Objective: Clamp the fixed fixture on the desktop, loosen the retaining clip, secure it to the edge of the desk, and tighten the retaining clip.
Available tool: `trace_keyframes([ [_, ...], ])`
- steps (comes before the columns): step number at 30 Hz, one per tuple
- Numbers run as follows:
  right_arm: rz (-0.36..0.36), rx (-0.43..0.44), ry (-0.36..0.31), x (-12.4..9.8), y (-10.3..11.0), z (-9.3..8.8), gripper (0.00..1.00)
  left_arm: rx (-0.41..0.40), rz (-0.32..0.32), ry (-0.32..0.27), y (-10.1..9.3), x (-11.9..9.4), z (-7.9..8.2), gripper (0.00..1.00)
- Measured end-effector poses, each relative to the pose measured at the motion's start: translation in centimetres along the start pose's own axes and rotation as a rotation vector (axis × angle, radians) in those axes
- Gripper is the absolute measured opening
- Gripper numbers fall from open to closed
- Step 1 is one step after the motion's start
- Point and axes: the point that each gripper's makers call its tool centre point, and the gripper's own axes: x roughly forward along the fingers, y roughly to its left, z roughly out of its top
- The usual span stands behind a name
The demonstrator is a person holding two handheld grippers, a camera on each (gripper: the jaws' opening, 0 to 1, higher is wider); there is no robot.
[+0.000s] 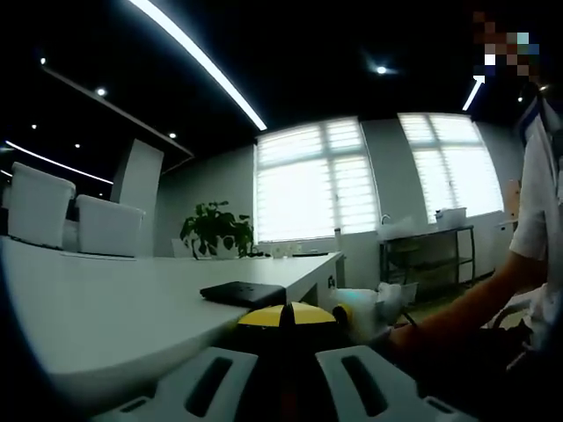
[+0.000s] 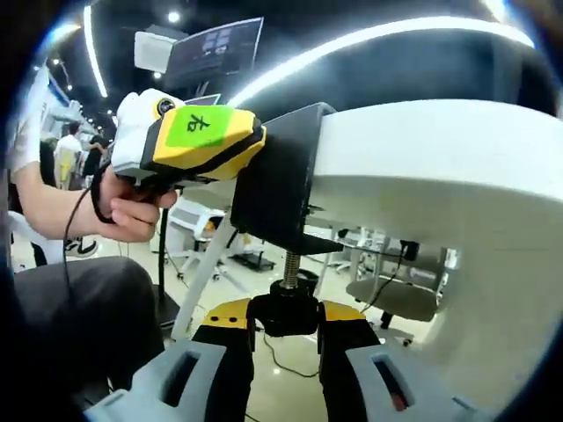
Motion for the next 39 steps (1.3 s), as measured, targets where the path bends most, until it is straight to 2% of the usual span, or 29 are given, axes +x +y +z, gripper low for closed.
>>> trace_keyframes([
  [3, -0.162, 0.013, 0.032, -1.8, -0.6, -2.3, 0.36, 0.013, 0.0, 0.005, 0.0, 0.0, -0.1, 0.03],
  [5, -0.24, 0.036, 0.034, -3.4, 0.1, -3.3, 0.4, 0.014, -0.001, 0.006, 0.0, 0.0, -0.1, 0.03],
  [6, -0.286, 0.056, 0.015, -4.1, 0.5, -3.3, 0.44, 0.016, -0.001, 0.007, 0.0, 0.0, -0.1, 0.03],
  [7, -0.333, 0.038, 0.025, -4.9, 0.6, -3.5, 0.46, 0.016, -0.001, 0.007, 0.0, 0.0, -0.1, 0.03],
  [8, -0.369, 0.046, 0.034, -5.6, 1.1, -3.6, 0.48, 0.017, -0.001, 0.006, 0.0, 0.0, -0.1, 0.03],
  [11, -0.461, 0.042, 0.015, -6.9, 2.7, -2.5, 0.47, 0.018, -0.002, 0.006, 0.0, -0.1, -0.1, 0.03],
  [14, -0.504, 0.017, 0.007, -7.0, 4.2, -0.9, 0.47, 0.017, 0.0, 0.003, 0.0, -0.1, -0.1, 0.03],
  [16, -0.516, -0.061, 0.027, -6.7, 5.0, 0.0, 0.47, 0.014, 0.001, 0.003, 0.0, -0.1, -0.1, 0.03],
  [18, -0.53, -0.098, 0.014, -6.6, 5.3, 0.7, 0.47, 0.013, 0.001, 0.004, 0.0, -0.1, -0.1, 0.03],
  [20, -0.582, -0.088, 0.005, -6.9, 4.9, 0.8, 0.47, 0.013, 0.002, 0.004, 0.0, -0.2, -0.2, 0.03],
  [21, -0.633, -0.059, -0.018, -7.4, 4.2, 1.0, 0.47, 0.013, 0.003, 0.003, 0.0, -0.2, -0.2, 0.03],
  [24, -0.667, -0.058, -0.021, -7.1, 2.8, 1.2, 0.46, 0.013, 0.004, 0.006, 0.0, -0.3, -0.3, 0.03],
  [31, -0.683, -0.064, -0.054, -5.1, 0.7, 2.7, 0.46, 0.013, 0.004, 0.008, -0.1, -0.3, -0.3, 0.03],
  [35, -0.666, -0.08, -0.06, -3.6, 0.8, 3.2, 0.43, 0.02, 0.001, 0.01, -0.2, -0.3, -0.3, 0.03],
  [38, -0.667, -0.096, -0.078, -2.8, 0.5, 3.6, 0.38, 0.025, 0.0, 0.012, -0.2, -0.4, -0.3, 0.03],
  [39, -0.675, -0.106, -0.056, -2.6, 0.3, 3.4, 0.33, 0.025, 0.001, 0.012, -0.2, -0.4, -0.3, 0.03],
])
